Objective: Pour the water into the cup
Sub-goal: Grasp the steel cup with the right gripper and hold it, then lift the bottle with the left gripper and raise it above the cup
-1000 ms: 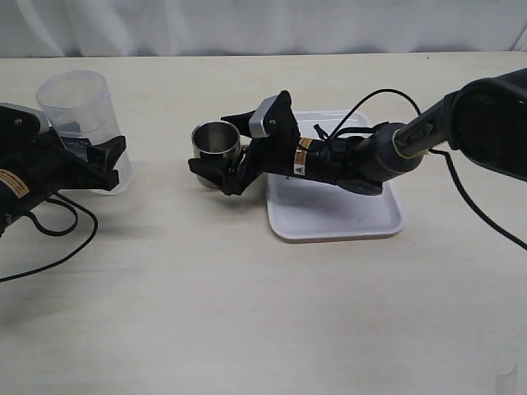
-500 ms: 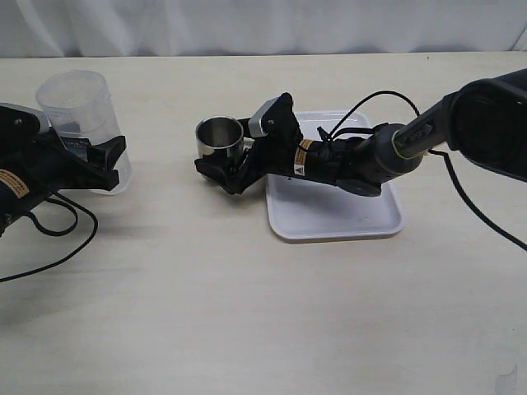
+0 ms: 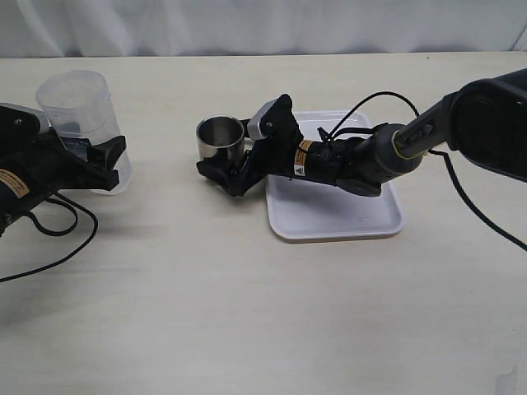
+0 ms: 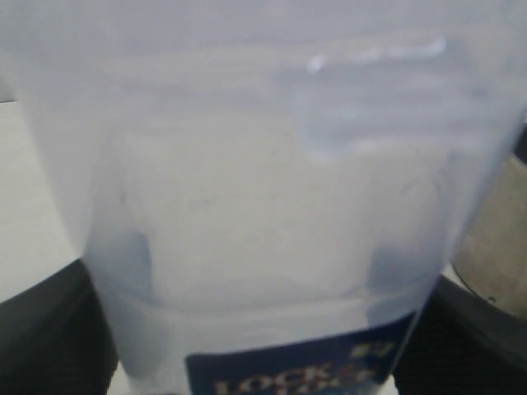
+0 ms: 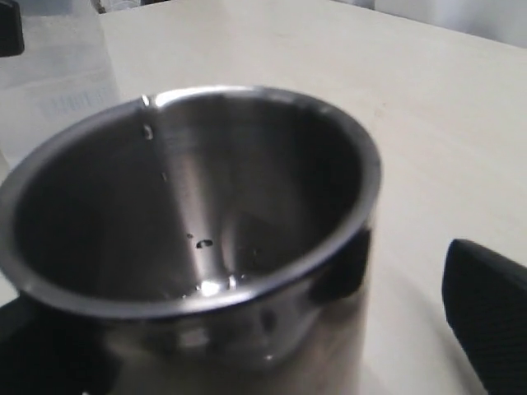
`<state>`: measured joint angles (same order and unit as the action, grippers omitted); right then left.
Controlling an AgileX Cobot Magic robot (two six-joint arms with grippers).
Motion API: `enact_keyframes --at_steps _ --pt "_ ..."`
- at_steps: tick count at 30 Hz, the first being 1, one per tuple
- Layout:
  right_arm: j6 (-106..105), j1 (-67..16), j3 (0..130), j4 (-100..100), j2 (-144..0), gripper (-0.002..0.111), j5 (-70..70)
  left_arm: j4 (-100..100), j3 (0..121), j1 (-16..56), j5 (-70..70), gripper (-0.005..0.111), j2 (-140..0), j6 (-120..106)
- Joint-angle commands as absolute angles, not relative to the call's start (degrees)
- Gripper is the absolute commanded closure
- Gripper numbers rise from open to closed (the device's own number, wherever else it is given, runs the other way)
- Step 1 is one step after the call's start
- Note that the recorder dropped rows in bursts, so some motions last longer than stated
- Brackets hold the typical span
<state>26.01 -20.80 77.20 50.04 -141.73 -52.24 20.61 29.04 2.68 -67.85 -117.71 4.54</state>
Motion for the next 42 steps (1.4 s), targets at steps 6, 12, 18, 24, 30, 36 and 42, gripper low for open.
enact_keyframes --at_steps 6,12,18,24,30,36,42 --pt "25.19 -20.80 77.51 50.06 -141.85 0.037 -51.23 20.32 29.35 2.75 -69.96 0.107 -117.49 4.48" --pt "27.97 -20.80 77.51 51.98 -141.85 0.076 -54.49 20.32 29.35 2.75 -69.96 0.107 -117.49 4.48" --pt "29.29 -20.80 77.51 59.48 -141.85 0.104 -54.28 20.56 29.35 2.75 -69.96 0.107 -117.49 4.48" --pt "29.29 -20.80 77.51 67.65 -141.85 0.104 -54.28 26.56 32.03 2.75 -69.96 0.107 -117.49 4.48" --pt "29.29 -20.80 77.51 67.94 -141.85 0.104 -54.28 30.05 34.09 2.75 -69.96 0.107 -117.49 4.58" --pt "29.29 -20.80 77.51 67.94 -141.85 0.104 -54.28 33.87 39.22 2.75 -64.74 0.107 -117.49 4.69" --pt "29.29 -20.80 77.51 67.94 -141.85 0.104 -54.28 37.85 44.06 2.75 -58.45 0.107 -117.49 4.69"
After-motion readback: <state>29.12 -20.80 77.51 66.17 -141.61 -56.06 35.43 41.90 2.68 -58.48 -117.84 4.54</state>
